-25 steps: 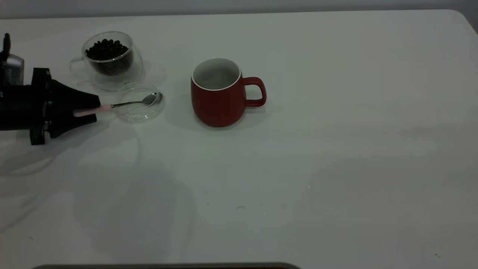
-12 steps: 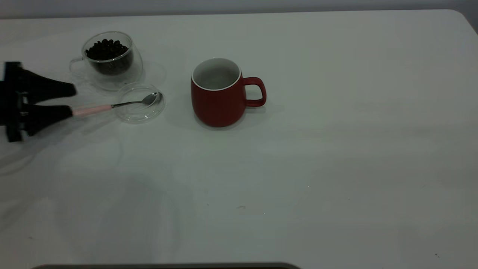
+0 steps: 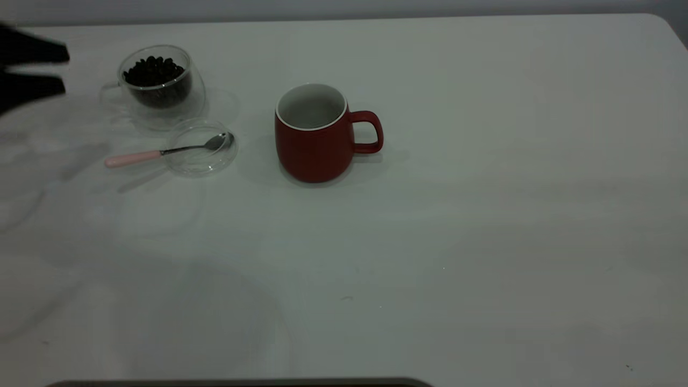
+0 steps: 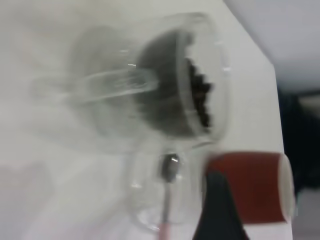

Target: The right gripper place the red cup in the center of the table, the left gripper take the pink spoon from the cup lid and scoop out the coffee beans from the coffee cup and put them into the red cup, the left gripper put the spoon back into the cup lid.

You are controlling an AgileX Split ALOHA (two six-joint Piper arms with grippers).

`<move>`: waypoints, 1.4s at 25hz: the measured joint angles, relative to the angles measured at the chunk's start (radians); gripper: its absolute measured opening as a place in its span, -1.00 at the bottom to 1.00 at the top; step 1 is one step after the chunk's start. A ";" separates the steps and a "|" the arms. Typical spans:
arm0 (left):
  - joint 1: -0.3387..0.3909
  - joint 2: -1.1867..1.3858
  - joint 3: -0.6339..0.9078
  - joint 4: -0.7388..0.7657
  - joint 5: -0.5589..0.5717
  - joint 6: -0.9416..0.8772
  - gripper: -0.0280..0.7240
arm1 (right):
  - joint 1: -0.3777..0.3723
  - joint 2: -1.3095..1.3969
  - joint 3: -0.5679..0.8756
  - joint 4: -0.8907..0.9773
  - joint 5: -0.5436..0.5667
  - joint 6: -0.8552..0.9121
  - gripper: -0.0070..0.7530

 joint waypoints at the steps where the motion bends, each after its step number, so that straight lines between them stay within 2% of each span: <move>1: -0.018 -0.023 -0.033 0.063 0.000 -0.059 0.56 | 0.000 0.000 0.000 0.000 0.000 0.000 0.57; 11: -0.227 -0.177 -0.529 0.705 0.168 -0.745 0.56 | 0.000 0.000 0.000 0.000 0.000 0.000 0.57; 14: -0.274 -0.201 -0.664 0.875 0.168 -0.877 0.56 | 0.000 0.000 0.000 0.000 0.000 0.001 0.57; 17: -0.299 -0.250 -0.716 0.986 0.168 -1.003 0.56 | 0.000 0.000 0.000 0.000 0.000 0.001 0.57; 23: -0.301 -0.431 -0.668 1.083 0.168 -1.182 0.56 | 0.000 0.000 0.000 0.000 0.000 0.000 0.57; 27: -0.301 -0.631 -0.503 1.112 0.168 -1.230 0.56 | 0.000 0.000 0.000 0.000 0.000 0.000 0.57; 32: -0.301 -0.888 -0.290 1.240 0.168 -1.235 0.56 | 0.000 0.000 0.000 0.000 0.000 0.000 0.57; 35: -0.301 -1.005 -0.221 1.254 0.168 -1.265 0.56 | 0.000 0.000 0.000 0.000 0.000 0.000 0.57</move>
